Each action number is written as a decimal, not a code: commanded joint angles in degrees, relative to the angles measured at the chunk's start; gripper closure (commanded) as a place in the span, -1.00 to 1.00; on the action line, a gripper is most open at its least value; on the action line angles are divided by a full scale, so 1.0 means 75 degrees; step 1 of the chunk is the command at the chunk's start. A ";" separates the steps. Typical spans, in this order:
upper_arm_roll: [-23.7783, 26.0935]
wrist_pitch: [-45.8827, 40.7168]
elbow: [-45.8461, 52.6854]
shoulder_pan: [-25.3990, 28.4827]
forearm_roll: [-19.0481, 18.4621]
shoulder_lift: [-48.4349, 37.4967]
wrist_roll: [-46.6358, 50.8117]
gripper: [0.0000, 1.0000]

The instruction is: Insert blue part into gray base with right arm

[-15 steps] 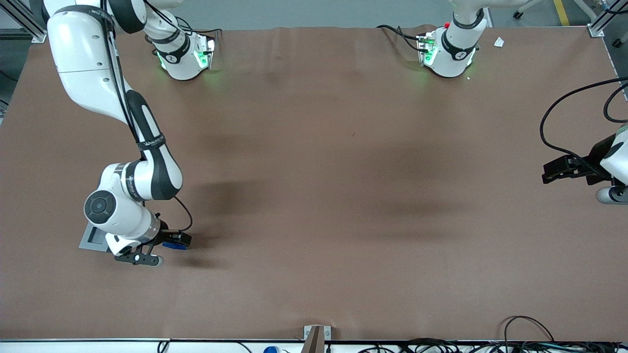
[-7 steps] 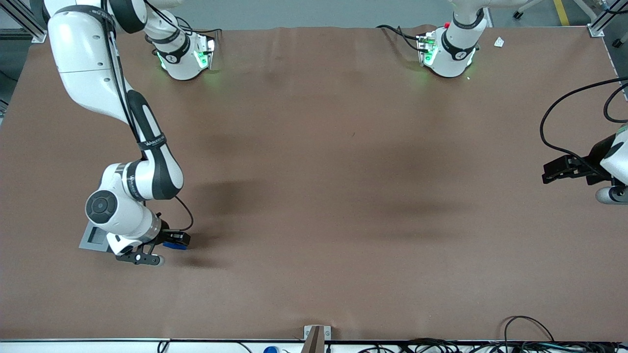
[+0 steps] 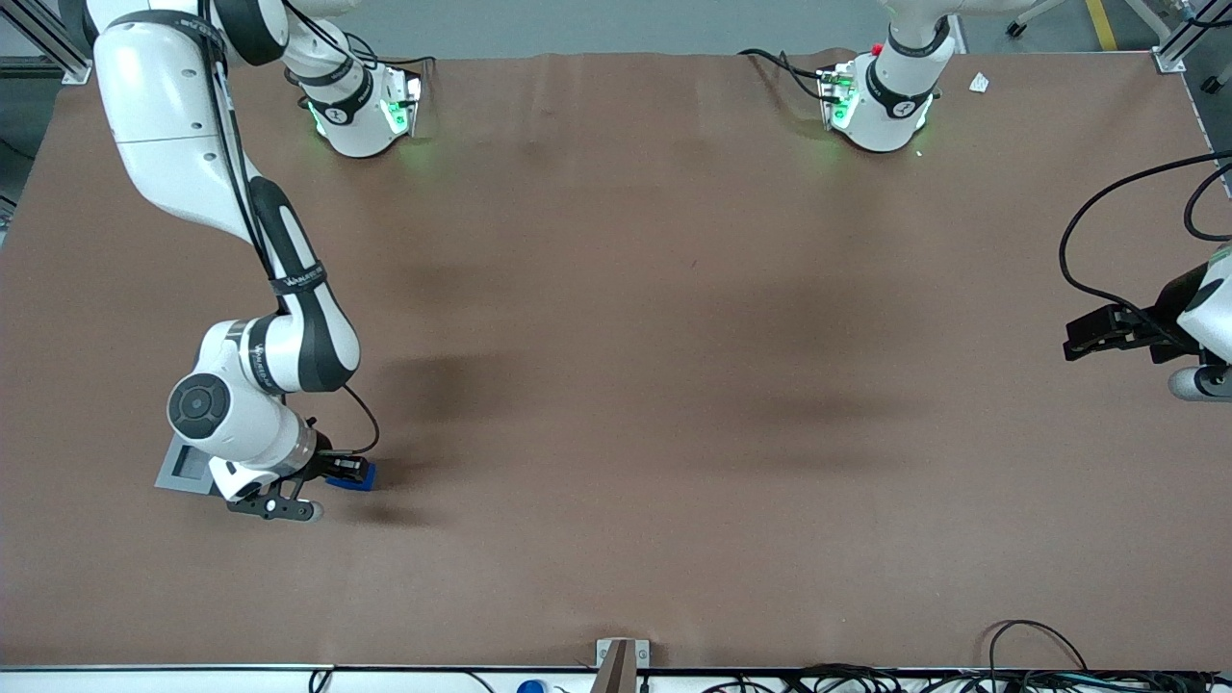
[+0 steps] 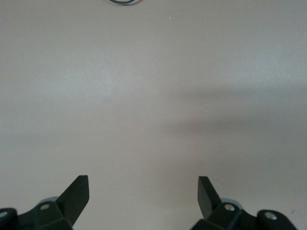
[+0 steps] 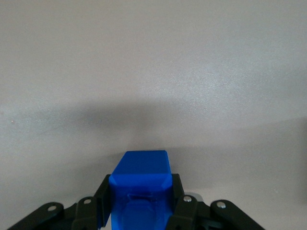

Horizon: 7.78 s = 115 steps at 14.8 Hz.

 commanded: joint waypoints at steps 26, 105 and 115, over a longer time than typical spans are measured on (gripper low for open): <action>-0.0170 -0.2287 0.1106 -0.1716 0.0065 -0.0839 -0.0615 0.99; -0.0147 -0.5897 -0.0686 -0.0732 -0.0943 -0.6475 -0.1553 -1.00; -0.0170 -0.6119 -0.0311 -0.0709 -0.0931 -0.6428 -0.1624 -1.00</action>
